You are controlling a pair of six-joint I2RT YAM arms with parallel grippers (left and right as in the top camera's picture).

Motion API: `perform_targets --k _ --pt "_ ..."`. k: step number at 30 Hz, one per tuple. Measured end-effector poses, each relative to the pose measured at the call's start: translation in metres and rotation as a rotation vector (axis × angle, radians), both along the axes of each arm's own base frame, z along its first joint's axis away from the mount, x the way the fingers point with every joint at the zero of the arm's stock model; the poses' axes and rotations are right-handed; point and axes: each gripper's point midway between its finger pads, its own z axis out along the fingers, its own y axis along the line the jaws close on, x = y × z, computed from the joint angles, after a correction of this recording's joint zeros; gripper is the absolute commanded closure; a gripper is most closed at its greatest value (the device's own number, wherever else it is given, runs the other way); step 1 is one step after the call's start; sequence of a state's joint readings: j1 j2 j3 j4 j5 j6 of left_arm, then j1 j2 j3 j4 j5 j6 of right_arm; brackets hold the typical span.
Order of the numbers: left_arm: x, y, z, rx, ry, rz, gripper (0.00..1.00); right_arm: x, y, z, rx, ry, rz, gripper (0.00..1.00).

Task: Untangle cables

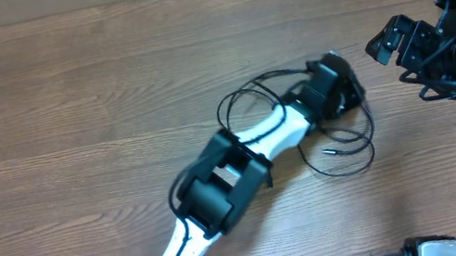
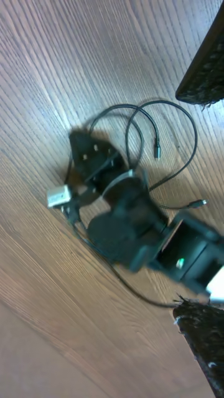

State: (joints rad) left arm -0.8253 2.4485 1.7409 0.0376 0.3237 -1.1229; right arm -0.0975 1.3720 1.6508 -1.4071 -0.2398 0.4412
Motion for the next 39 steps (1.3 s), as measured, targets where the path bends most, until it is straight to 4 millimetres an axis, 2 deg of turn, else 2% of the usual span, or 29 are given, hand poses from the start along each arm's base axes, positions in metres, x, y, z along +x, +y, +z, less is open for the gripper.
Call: perform_targets --k 2,5,8,12,15,17,26,31,39 --pt "0.006 0.023 0.0 0.053 0.006 -0.042 0.96 0.0 0.0 0.0 0.0 0.0 0.0 0.01" --pt "0.015 0.058 0.02 0.121 -0.012 -0.095 0.96 0.0 0.0 0.0 -0.001 0.0 0.0 0.0" --pt "0.023 0.093 0.056 0.168 -0.07 -0.139 0.96 0.0 0.0 0.0 -0.001 0.0 0.0 0.0" --pt "0.02 0.129 0.113 0.212 -0.171 -0.208 0.96 0.0 0.0 0.0 -0.001 0.0 0.0 0.0" --pt "0.018 0.151 0.142 0.232 -0.226 -0.233 0.96 0.0 0.0 0.0 -0.001 0.0 0.0 0.0" --pt "0.018 0.164 0.154 0.241 -0.249 -0.238 0.96 0.0 0.0 0.0 0.0 0.0 0.0 0.0" --pt "0.019 0.223 0.169 0.304 -0.216 -0.213 0.96 0.0 0.0 0.0 0.0 0.0 -0.001 0.0" --pt "0.014 0.242 0.181 0.325 -0.229 -0.216 0.96 0.0 0.0 0.0 -0.001 0.0 0.0 0.0" --pt "0.006 0.276 0.211 0.335 -0.246 -0.169 0.96 0.0 0.0 0.0 -0.001 0.0 0.0 0.0"
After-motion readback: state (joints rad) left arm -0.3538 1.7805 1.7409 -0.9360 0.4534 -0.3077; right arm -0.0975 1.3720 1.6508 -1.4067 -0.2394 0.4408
